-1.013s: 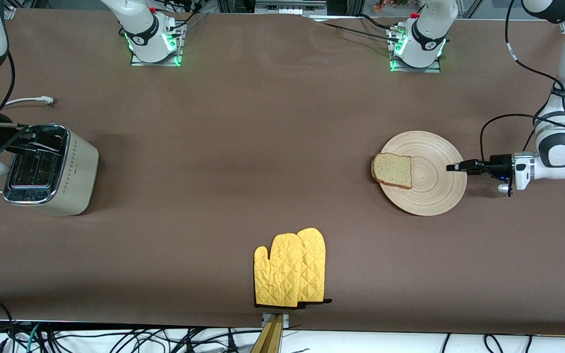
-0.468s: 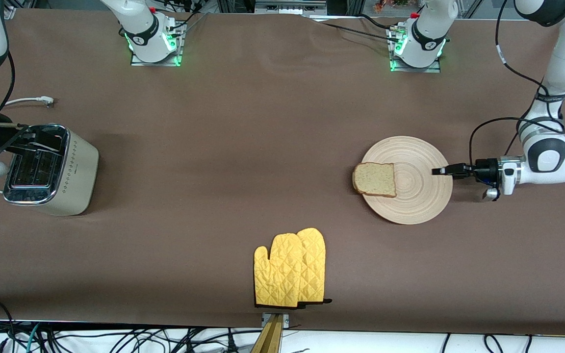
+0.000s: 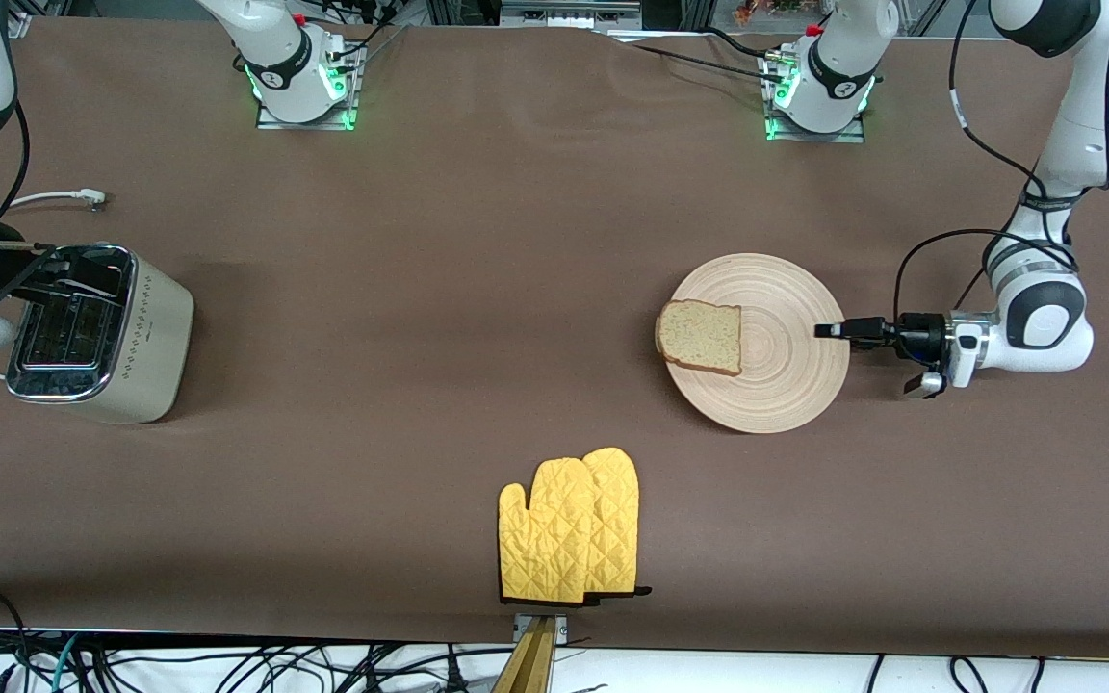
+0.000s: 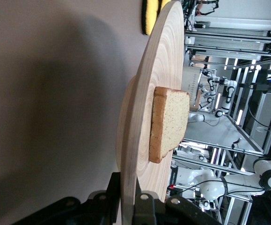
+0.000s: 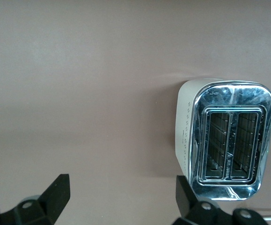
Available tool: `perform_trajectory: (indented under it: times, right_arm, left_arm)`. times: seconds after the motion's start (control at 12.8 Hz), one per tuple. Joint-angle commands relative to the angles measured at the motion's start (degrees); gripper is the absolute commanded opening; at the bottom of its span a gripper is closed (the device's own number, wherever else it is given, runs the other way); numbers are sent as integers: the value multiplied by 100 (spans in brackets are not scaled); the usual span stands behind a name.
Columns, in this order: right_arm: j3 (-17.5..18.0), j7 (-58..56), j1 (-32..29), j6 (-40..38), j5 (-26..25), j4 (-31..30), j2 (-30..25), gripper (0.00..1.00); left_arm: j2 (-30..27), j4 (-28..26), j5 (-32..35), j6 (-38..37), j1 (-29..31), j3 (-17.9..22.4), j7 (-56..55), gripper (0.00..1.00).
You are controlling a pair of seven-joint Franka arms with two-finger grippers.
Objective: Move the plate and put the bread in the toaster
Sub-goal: 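Slide the wooden plate with the left gripper toward the table middle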
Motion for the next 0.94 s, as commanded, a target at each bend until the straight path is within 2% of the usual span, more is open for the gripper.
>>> perform_trajectory:
  times: [0.0,0.47,0.86]
  right_arm:
    - [26,27,-47,-48,95,20,-37,100]
    - [17,27,-56,-48,95,20,-37,100]
    - [17,18,-56,-48,86,20,-37,100]
  left_arm:
    - [65,-22,-718,-167,-586,44,93,0]
    - [293,-4,-1764,219,-1596,97,101,0]
    - [381,-4,-2941,711,-2975,570,93,0]
